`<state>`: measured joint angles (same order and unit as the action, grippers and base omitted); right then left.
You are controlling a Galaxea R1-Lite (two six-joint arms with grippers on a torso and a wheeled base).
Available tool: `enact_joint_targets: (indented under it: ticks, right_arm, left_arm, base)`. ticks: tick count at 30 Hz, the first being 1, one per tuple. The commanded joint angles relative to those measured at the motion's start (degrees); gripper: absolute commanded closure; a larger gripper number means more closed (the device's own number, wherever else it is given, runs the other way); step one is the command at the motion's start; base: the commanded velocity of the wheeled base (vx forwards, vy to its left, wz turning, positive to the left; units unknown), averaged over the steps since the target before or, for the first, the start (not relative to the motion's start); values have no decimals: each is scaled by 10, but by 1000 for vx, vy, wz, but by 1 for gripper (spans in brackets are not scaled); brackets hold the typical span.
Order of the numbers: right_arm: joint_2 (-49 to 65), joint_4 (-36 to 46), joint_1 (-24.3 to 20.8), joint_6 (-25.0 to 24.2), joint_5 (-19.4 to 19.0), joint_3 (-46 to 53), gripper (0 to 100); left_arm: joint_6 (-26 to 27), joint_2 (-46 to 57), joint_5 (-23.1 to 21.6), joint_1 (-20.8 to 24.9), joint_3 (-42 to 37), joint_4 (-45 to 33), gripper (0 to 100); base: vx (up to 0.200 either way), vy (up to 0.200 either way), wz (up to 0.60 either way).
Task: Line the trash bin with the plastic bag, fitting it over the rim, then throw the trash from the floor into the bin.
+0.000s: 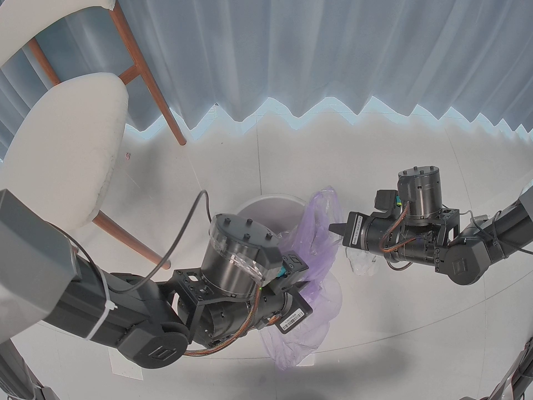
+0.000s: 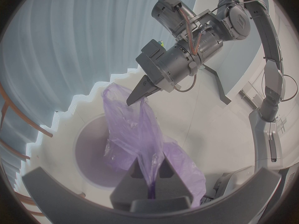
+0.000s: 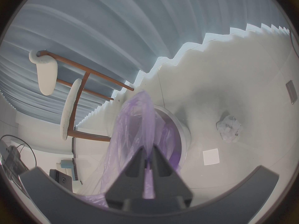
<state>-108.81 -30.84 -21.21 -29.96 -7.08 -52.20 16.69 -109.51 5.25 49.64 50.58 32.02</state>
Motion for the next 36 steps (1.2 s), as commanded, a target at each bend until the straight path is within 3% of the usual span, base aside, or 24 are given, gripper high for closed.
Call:
enact_joint_targets:
  ticks: [1, 7, 8, 17, 28, 36]
  right_arm:
    - [-1, 0, -1, 0, 0, -3, 100]
    - [4, -13, -1, 2, 1, -3, 100]
    - [3, -26, -1, 3, 1, 2, 100]
    - [17, -58, 4, 1, -2, 15, 100]
    - [20, -58, 5, -3, -4, 14, 100]
    - [21, -58, 5, -4, -4, 9, 100]
  left_arm:
    - [-3, 1, 1, 3, -7, 4, 100]
    - [-15, 2, 3, 7, -18, 23, 100]
    - [-15, 2, 3, 8, -20, 27, 0]
    - [-56, 68, 3, 1, -53, 25, 0]
    - [-100, 164, -6, -36, -162, 3, 0]
    - [-96, 180, -51, -77, -229, 8, 0]
  base:
    - [0, 0, 0]
    - [0, 0, 0]
    - [0, 0, 0]
    - [0, 0, 0]
    - [0, 0, 0]
    - [0, 0, 0]
